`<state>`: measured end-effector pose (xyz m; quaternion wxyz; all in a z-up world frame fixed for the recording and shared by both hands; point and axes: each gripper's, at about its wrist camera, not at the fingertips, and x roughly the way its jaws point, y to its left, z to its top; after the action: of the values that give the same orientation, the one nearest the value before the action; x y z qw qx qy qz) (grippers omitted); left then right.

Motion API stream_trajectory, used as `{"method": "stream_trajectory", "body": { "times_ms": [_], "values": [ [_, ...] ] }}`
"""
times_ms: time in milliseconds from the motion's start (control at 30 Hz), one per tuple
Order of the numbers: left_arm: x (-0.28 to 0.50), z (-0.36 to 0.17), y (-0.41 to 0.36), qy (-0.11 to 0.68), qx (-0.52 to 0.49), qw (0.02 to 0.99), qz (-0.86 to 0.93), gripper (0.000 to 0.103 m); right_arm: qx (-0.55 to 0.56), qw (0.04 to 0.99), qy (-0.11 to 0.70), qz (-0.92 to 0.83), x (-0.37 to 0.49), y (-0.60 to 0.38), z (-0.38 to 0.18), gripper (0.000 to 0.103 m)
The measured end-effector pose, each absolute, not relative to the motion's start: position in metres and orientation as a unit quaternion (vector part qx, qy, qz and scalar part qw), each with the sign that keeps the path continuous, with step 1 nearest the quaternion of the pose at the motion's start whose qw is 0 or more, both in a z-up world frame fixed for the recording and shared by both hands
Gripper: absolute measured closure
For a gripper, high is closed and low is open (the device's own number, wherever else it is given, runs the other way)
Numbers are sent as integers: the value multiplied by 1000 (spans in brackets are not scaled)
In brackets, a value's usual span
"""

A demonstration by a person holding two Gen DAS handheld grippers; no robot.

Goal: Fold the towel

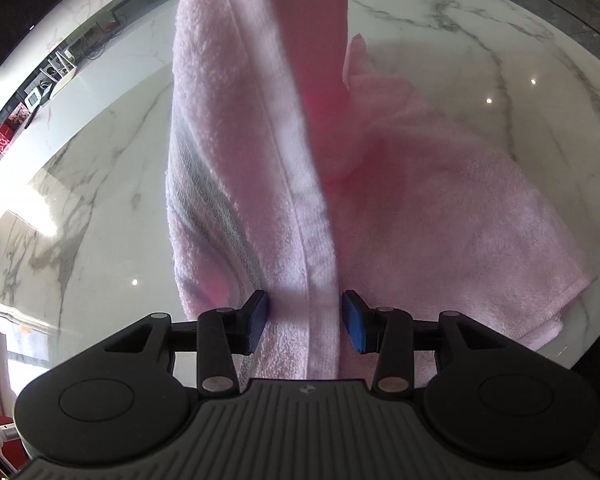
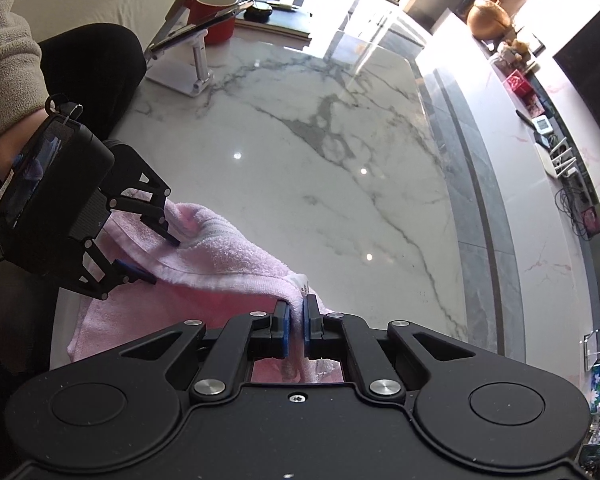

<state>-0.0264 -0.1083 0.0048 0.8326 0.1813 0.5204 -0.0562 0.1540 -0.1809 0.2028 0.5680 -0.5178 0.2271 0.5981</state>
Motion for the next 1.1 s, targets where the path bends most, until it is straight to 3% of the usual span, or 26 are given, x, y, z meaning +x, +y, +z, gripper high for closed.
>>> {"method": "stream_trajectory", "body": {
  "times_ms": [233, 300, 600, 1100],
  "values": [
    [-23, 11, -73, 525, 89, 843, -72, 90, -525, 569, 225, 592, 156, -186, 199, 99],
    [-22, 15, -64, 524, 74, 845, -75, 94, -528, 570, 225, 588, 158, -187, 199, 99],
    [-27, 50, -36, 505, 65, 856, -90, 97, -546, 579, 240, 555, 166, -196, 196, 99],
    [21, 169, -17, 397, 176, 898, -73, 97, -572, 640, 236, 455, 184, -210, 239, 99]
  ]
}}
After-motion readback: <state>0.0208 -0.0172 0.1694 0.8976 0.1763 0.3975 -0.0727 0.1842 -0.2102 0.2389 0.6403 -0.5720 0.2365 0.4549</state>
